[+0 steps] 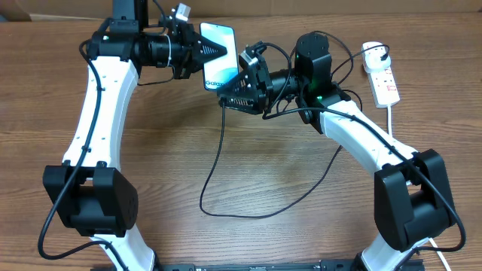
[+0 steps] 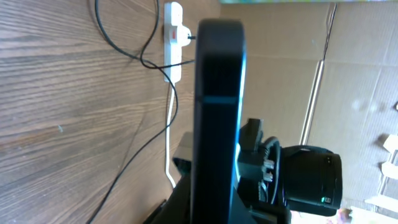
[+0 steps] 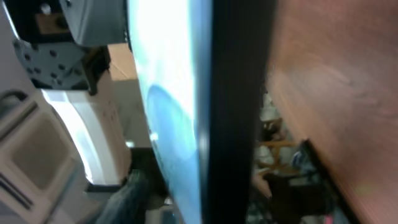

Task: Plug charger to phone and switch on socket

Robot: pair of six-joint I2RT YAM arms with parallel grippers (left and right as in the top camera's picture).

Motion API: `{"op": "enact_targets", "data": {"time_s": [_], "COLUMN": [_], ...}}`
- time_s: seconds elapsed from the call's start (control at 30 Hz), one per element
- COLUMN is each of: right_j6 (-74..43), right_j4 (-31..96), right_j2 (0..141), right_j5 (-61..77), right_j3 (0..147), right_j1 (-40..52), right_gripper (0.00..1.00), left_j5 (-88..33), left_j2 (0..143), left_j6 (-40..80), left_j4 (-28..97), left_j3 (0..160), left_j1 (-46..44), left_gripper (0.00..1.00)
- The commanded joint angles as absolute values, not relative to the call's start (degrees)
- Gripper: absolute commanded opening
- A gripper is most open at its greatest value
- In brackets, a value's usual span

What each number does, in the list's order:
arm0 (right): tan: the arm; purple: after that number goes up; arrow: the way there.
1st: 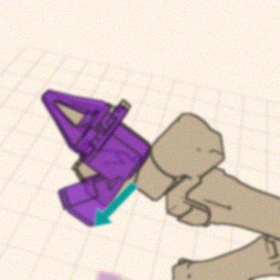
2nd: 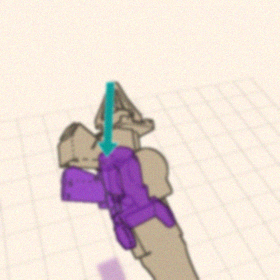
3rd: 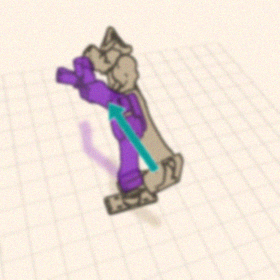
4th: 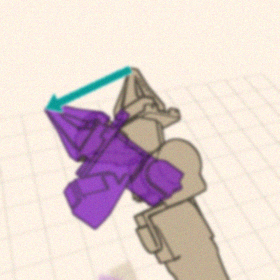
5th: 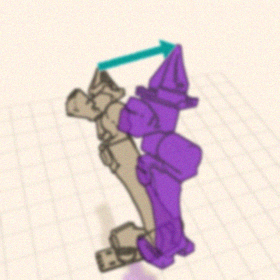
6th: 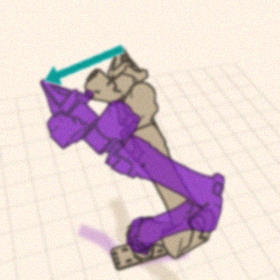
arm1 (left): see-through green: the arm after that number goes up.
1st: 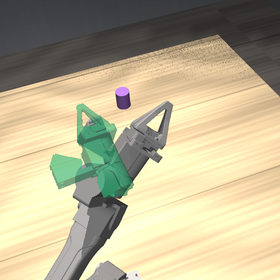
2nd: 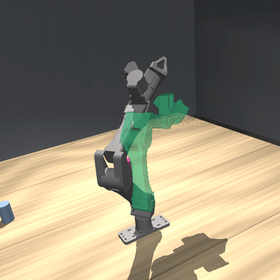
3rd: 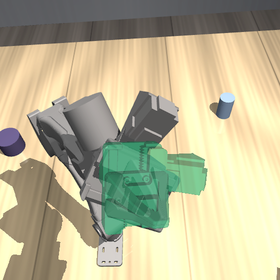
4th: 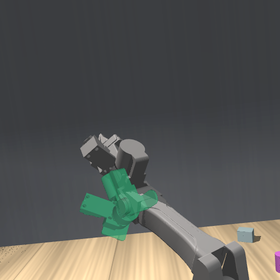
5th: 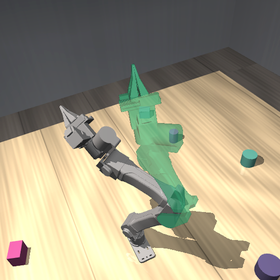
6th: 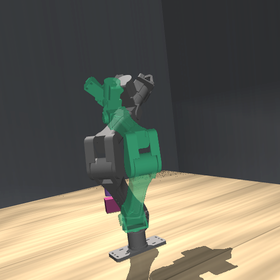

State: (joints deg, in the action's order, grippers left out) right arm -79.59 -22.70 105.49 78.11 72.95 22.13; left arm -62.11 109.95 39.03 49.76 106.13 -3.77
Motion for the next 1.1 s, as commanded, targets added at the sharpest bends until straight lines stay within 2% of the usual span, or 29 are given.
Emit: {"op": "enact_targets", "data": {"time_s": [0.0, 0.03, 0.13, 0.4, 0.6, 0.7, 0.8, 0.97, 1.07], "right_j6": [-79.1, -79.0, -79.0, -78.9, -74.3, -67.8, -58.9, -42.2, -36.7], "right_j4": [-23.0, -23.5, -24.5, -25.2, -22.7, -16.0, -5.5, 16.9, 25.1], "right_j2": [104.7, 104.7, 104.7, 104.7, 104.7, 104.7, 104.7, 104.7, 104.7], "right_j5": [77.4, 78.0, 79.1, 80.7, 80.9, 80.0, 76.7, 59.8, 51.6], "right_j3": [73.1, 73.1, 73.1, 73.1, 73.1, 73.1, 73.1, 73.1, 73.1], "right_j1": [22.0, 22.0, 22.0, 19.1, 14.4, 12.0, 10.5, 9.9, 9.9], "right_gripper": [0.76, 0.88, 0.98, 1.00, 1.00, 1.00, 1.00, 1.00, 1.00], "left_j5": [-64.7, -64.1, -60.5, -54.1, -53.6, -54.5, -61.6, -72.3, -78.8], "left_j2": [109.4, 109.4, 109.4, 109.4, 109.4, 109.4, 109.4, 109.4, 109.4], "left_j6": [38.5, 38.5, 37.2, 31.6, 24.3, 20.5, 14.9, 8.2, 5.0], "left_j4": [49.4, 49.4, 49.3, 49.1, 49.5, 49.7, 49.4, 49.5, 49.5], "left_j3": [107.7, 107.7, 107.7, 107.7, 107.7, 107.7, 107.7, 107.7, 107.7], "left_j1": [-4.2, -4.1, -4.1, -3.1, -1.2, -1.1, -1.3, -1.6, -1.7], "left_gripper": [0.04, 0.04, 0.04, 0.04, 0.04, 0.04, 0.04, 0.04, 0.04]}}
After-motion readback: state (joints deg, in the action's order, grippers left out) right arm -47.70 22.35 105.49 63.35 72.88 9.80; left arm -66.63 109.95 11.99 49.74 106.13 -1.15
